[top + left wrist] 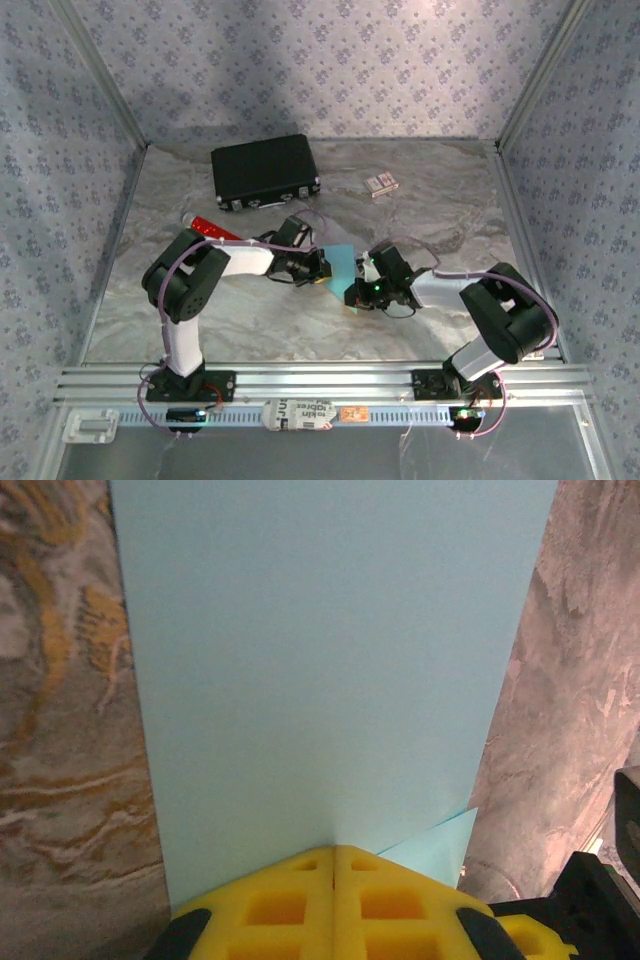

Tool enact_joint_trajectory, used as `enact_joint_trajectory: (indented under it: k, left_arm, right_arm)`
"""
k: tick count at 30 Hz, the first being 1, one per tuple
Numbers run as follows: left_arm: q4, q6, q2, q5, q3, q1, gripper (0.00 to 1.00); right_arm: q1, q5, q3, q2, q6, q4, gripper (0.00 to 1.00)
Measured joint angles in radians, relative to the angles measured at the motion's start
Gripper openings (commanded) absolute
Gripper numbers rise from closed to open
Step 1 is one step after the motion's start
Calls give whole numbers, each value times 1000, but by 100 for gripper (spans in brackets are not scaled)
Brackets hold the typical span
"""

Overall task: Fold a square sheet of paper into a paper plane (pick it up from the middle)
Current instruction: Third fold the triangle at the center of the table.

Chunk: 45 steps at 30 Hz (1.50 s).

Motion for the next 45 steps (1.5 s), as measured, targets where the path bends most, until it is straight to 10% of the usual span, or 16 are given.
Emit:
enact_joint_trajectory:
  k: [45]
  left_arm:
    - [43, 19, 0, 29, -23, 9, 0]
  right_arm:
    - [0, 21, 55, 32, 2, -37, 12]
